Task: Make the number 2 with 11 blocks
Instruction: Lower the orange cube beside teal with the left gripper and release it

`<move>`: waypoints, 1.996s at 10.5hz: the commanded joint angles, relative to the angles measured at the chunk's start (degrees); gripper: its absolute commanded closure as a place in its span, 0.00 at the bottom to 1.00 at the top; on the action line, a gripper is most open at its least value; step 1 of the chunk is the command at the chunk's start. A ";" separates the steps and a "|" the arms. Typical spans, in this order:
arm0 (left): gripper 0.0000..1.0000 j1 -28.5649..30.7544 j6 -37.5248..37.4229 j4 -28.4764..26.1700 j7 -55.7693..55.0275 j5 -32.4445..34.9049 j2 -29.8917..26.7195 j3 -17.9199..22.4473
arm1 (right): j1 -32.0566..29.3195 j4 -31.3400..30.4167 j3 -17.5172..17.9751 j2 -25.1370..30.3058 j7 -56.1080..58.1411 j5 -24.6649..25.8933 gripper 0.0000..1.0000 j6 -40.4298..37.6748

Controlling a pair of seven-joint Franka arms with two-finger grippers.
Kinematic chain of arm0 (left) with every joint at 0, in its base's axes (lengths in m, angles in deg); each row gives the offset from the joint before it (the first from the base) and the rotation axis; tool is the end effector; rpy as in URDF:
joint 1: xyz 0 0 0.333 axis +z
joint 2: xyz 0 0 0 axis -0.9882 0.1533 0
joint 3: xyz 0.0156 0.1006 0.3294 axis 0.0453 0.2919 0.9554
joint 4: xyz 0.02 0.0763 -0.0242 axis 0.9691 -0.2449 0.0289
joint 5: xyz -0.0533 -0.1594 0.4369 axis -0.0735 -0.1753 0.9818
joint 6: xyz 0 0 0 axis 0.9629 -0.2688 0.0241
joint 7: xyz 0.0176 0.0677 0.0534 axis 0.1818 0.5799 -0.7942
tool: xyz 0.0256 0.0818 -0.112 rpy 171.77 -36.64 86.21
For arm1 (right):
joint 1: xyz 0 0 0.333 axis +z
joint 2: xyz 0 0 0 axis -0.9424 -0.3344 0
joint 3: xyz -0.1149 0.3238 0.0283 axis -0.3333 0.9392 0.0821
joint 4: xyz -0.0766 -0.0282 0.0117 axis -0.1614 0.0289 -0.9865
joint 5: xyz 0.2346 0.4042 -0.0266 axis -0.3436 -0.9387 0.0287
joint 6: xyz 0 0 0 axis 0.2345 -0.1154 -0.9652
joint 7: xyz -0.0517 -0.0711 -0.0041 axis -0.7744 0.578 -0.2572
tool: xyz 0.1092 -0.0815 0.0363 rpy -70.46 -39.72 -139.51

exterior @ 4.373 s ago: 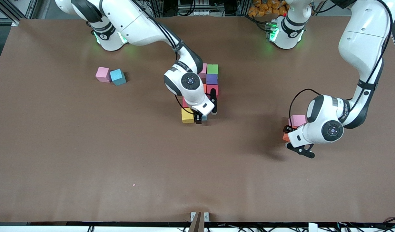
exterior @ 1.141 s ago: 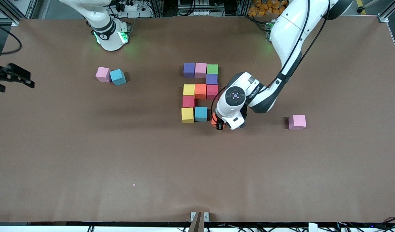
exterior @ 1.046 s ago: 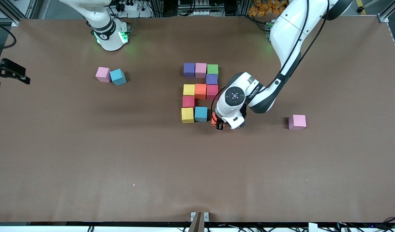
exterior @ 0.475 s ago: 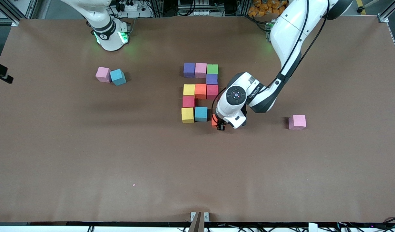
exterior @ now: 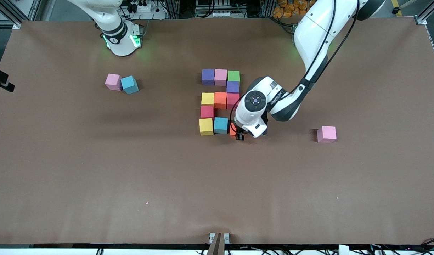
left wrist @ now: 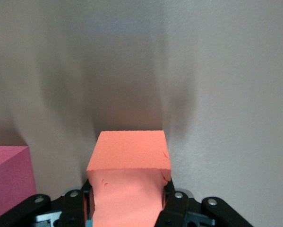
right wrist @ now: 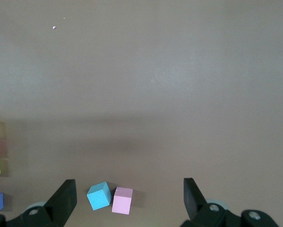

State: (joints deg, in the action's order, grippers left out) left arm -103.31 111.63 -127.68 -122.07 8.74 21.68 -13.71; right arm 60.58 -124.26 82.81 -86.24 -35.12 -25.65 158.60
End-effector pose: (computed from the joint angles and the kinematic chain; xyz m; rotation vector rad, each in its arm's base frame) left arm 0.5653 -0.4789 0.1413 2.2245 2.1495 -0.1846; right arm 0.6212 -0.0939 0.6569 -3.1189 -0.0065 -0.0054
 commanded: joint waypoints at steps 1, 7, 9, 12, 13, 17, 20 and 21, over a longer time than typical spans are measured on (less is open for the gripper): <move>0.84 -0.72 2.99 -5.63 -1.15 -0.27 -3.17 0.60 | -0.13 0.74 -0.03 -0.02 -0.67 -0.47 0.00 -0.54; 0.84 -2.13 4.83 -5.81 -1.15 -0.19 -2.91 0.68 | 0.04 1.44 0.41 0.07 -0.41 -0.65 0.00 -0.62; 0.84 -1.95 5.19 -5.72 -1.15 1.82 -2.56 0.60 | -0.05 1.97 0.23 0.07 -0.32 -0.47 0.00 -1.68; 0.84 -2.13 5.28 -5.64 -1.42 1.92 -2.47 0.60 | 0.04 2.41 0.32 -0.02 -0.75 -0.73 0.00 -1.68; 0.83 -2.21 5.28 -5.55 -1.59 1.92 -2.47 0.60 | 0.04 2.41 0.41 -0.02 -0.84 -0.82 0.00 -1.68; 0.82 -2.39 5.28 -5.28 -1.59 1.92 -2.47 0.60 | -0.31 3.99 -0.03 0.07 -0.58 -1.00 0.00 -2.73; 0.75 -2.39 5.28 -5.20 -1.59 2.01 -2.47 0.60 | -0.31 4.08 -0.03 0.07 -0.41 -0.91 0.00 -2.91; 0.46 -2.39 5.28 -5.20 -1.59 2.01 -2.47 0.60 | -0.14 4.08 0.23 0.07 -0.49 -0.91 0.00 -2.91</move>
State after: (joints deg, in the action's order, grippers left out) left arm -105.05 115.78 -131.75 -122.07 9.40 19.77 -13.65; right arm 60.55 -121.05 82.81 -86.18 -35.12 -25.68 156.70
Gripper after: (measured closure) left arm 0.454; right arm 0.000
